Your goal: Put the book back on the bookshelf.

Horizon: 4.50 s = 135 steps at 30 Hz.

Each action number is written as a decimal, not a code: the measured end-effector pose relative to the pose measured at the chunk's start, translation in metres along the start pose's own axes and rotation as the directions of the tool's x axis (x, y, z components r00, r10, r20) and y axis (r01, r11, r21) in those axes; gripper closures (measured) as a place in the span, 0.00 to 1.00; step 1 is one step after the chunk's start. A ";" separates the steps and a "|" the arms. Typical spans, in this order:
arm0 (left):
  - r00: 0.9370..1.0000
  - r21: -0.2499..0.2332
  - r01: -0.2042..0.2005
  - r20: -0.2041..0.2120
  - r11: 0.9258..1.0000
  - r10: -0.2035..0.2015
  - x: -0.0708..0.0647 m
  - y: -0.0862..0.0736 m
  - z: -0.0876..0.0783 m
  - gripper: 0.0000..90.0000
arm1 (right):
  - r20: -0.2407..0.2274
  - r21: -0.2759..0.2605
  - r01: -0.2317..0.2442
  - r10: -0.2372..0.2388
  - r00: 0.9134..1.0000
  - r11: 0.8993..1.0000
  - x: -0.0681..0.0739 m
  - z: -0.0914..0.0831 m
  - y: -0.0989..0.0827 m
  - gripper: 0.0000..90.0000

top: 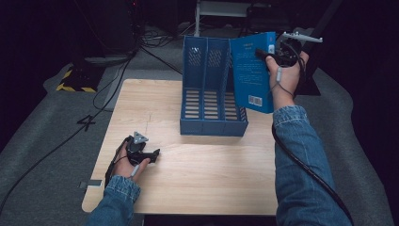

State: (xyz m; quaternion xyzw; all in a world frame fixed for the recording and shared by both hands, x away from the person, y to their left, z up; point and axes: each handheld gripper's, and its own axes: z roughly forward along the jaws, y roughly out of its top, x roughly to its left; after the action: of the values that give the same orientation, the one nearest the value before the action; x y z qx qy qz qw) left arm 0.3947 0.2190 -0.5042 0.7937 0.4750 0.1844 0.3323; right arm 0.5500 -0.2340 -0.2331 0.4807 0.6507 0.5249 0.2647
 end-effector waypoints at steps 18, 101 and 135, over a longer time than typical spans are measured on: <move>1.000 0.001 0.000 -0.001 1.000 0.000 0.000 0.000 0.000 0.25 | 0.008 -0.046 -0.037 0.037 0.999 0.998 0.011 0.033 -0.006 0.68; 1.000 0.003 0.000 0.003 1.000 0.000 0.000 -0.006 -0.006 0.24 | 0.009 0.109 0.172 -0.174 0.985 0.979 0.039 0.028 -0.093 0.48; 1.000 0.008 -0.011 0.013 1.000 0.011 0.003 -0.011 -0.010 0.20 | -0.202 0.228 0.166 -0.120 0.972 0.959 -0.013 -0.098 -0.174 0.40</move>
State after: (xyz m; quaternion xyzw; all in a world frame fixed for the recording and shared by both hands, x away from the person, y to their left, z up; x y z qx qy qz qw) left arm 0.3830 0.2291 -0.5046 0.7988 0.4692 0.1790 0.3312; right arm 0.4113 -0.2858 -0.3678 0.4096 0.7653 0.4631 0.1790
